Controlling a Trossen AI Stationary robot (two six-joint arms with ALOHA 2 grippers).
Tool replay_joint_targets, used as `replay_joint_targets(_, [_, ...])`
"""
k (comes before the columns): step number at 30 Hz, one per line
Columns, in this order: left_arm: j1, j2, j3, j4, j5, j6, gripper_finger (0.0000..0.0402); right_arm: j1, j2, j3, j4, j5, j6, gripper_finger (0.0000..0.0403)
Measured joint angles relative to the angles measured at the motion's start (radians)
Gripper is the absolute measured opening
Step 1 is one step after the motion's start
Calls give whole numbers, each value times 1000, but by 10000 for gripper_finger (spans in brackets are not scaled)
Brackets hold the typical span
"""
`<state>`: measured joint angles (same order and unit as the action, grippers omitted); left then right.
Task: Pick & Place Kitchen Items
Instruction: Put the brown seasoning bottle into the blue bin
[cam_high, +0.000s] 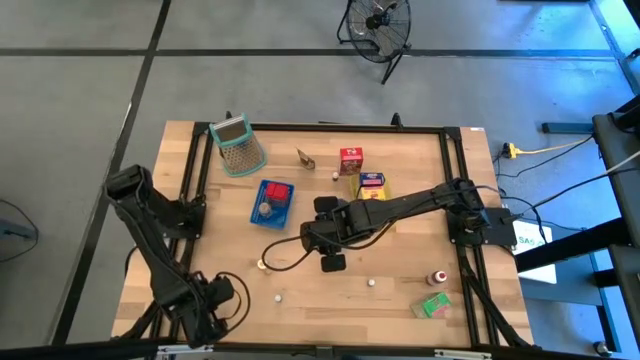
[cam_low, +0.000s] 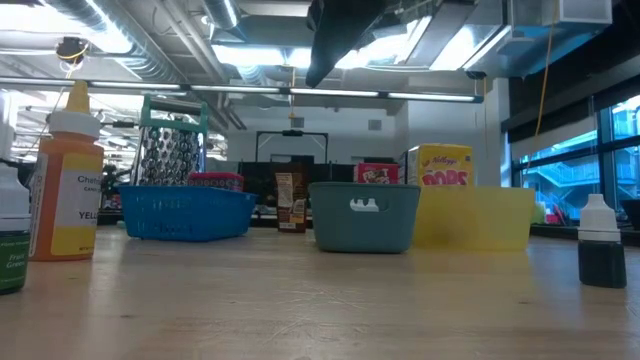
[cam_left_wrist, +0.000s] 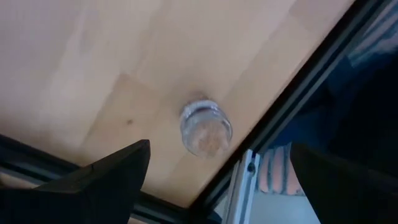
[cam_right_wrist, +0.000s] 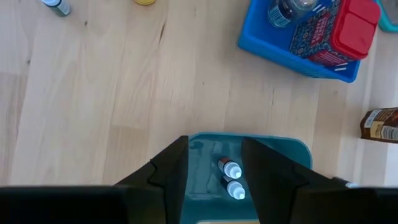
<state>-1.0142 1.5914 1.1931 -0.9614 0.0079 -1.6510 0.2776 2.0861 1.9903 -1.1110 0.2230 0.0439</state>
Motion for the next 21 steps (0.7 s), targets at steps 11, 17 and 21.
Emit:
replay_joint_targets(11, [-1, 73, -1, 61, 62, -6, 384, 10, 0, 0, 22, -43, 64, 151])
replay_joint_targets(17, [0, 86, -1, -5, 121, 14, 384, 47, 0, 0, 36, -148, 161, 151])
replay_joint_targets(21, [2, 86, -1, 1, 82, 30, 384, 79, 0, 0, 85, -148, 176, 152])
